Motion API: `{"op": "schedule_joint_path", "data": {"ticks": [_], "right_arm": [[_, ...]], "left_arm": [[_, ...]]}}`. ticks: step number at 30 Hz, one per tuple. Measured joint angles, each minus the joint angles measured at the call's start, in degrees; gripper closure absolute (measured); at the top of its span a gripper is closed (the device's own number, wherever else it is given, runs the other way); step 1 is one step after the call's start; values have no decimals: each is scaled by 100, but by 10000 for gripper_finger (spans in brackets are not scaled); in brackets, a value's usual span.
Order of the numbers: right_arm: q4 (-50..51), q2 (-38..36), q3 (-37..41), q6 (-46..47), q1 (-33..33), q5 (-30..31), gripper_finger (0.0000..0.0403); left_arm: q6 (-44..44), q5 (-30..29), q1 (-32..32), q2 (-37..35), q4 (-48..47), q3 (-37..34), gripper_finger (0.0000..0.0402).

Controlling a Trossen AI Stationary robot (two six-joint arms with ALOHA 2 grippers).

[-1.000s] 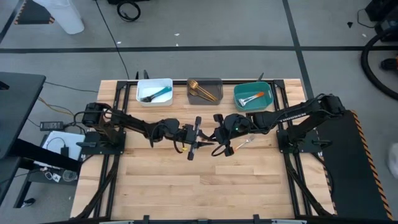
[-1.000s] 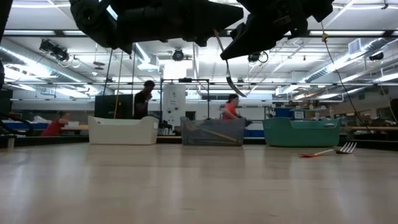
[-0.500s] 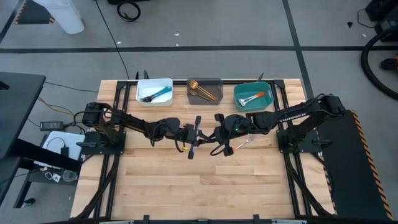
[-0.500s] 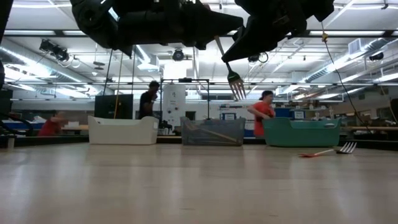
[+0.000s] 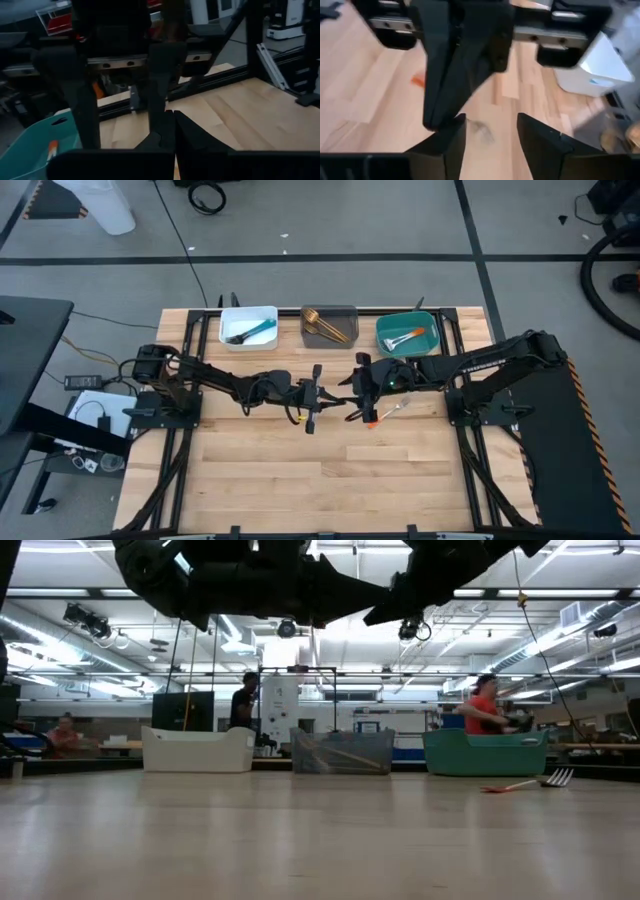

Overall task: Sort silverware by color (type)
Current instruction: Put the right orange fork into the green bin

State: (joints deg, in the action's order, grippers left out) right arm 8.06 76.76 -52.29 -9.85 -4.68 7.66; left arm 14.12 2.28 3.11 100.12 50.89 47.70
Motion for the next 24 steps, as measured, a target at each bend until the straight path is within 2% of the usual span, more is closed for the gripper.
{"op": "schedule_joint_path", "data": {"ticks": [5, 10, 14, 17, 20, 24], "right_arm": [[701, -16, 0, 416, -67, 719, 211], [907, -10, 74, 804, -79, 715, 219], [873, -8, 250, 1006, -119, 523, 220], [823, -5, 350, 1143, -121, 643, 220], [792, -5, 385, 1453, -121, 1143, 220], [737, -3, 504, 1804, -132, 1901, 221]], "left_arm": [[19, -109, -29, -19, -469, 0, 401], [63, -127, -183, -129, -1925, 3, 399], [-407, 245, -189, -204, -3128, -4, 392], [-1129, 252, -60, -310, -4047, 38, 382], [-2069, -364, 218, -372, -4791, 166, 373], [-2820, -1763, 836, -402, -5306, 347, 367]]}}
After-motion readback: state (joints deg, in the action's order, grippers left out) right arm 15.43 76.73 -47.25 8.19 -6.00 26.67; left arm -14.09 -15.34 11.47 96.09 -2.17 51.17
